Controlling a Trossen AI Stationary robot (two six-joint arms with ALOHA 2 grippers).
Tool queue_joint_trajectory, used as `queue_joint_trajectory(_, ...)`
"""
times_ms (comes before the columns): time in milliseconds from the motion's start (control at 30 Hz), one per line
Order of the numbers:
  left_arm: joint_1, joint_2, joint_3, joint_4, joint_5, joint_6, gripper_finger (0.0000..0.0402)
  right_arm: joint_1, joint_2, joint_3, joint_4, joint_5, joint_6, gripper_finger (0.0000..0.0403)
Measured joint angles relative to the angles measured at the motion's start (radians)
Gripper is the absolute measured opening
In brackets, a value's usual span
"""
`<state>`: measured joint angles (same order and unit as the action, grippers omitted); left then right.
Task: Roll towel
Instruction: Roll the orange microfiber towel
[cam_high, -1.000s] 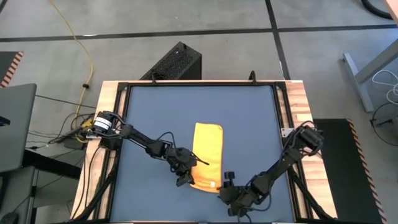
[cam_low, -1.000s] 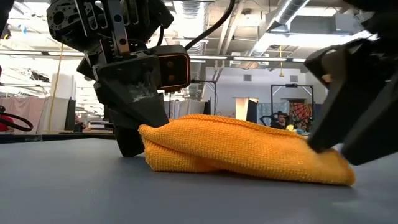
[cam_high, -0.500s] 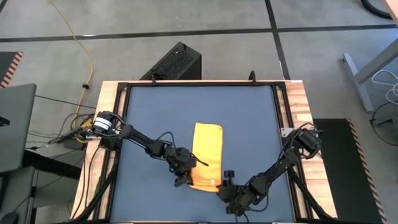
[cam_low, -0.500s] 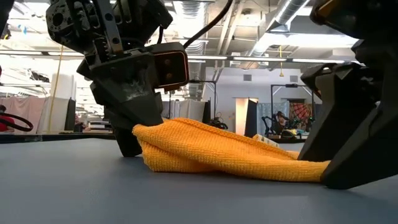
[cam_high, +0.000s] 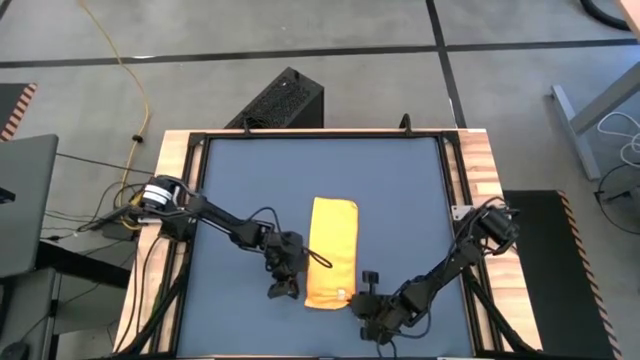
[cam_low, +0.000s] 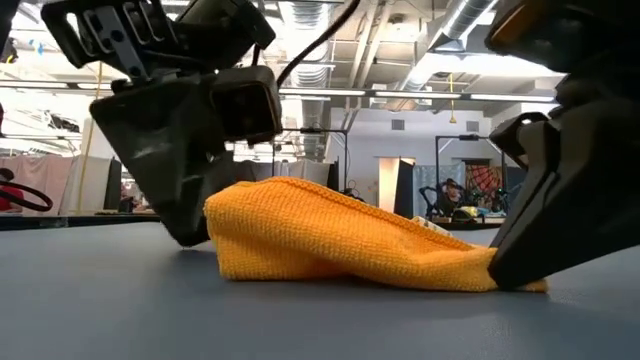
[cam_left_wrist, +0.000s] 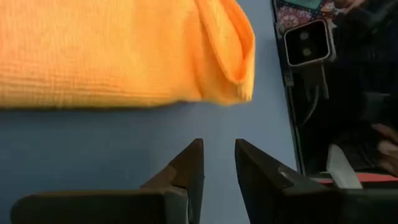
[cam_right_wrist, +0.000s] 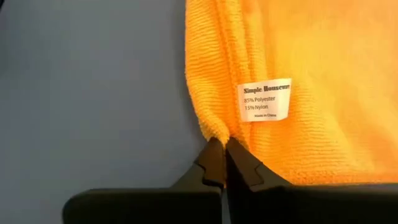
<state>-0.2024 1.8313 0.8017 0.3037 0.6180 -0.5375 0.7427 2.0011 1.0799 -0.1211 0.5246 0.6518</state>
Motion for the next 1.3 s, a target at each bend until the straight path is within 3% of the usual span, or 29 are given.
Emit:
queue_joint_trajectory(133,-0.009,-0.038,0.001,-0.011,-0.032,0.075,0.0079,-0.003,-0.028,-0.002,-0.009,-0.060,0.074,0.0028)
queue_joint_trajectory(400,-0.088,-0.114,0.003,-0.038,-0.228,0.295,0.0080,-0.003,-0.088,-0.004,-0.020,-0.206,0.117,0.0020)
queue_joint_trajectory(700,-0.252,-0.194,0.006,-0.052,-0.634,0.523,0.0080,-0.035,-0.091,-0.004,-0.012,-0.255,0.208,0.0020)
queue_joint_trajectory(800,-0.311,-0.183,0.006,-0.027,-0.719,0.577,0.0080,-0.037,-0.091,-0.004,-0.009,-0.258,0.234,0.0020)
queue_joint_trajectory(1067,-0.379,-0.001,0.009,0.239,-0.756,0.752,0.0082,-0.038,-0.090,-0.004,0.004,-0.257,0.290,0.0020)
queue_joint_trajectory(1300,-0.379,0.081,0.078,0.285,-0.778,0.830,0.0118,-0.037,-0.090,-0.004,0.009,-0.253,0.294,0.0020)
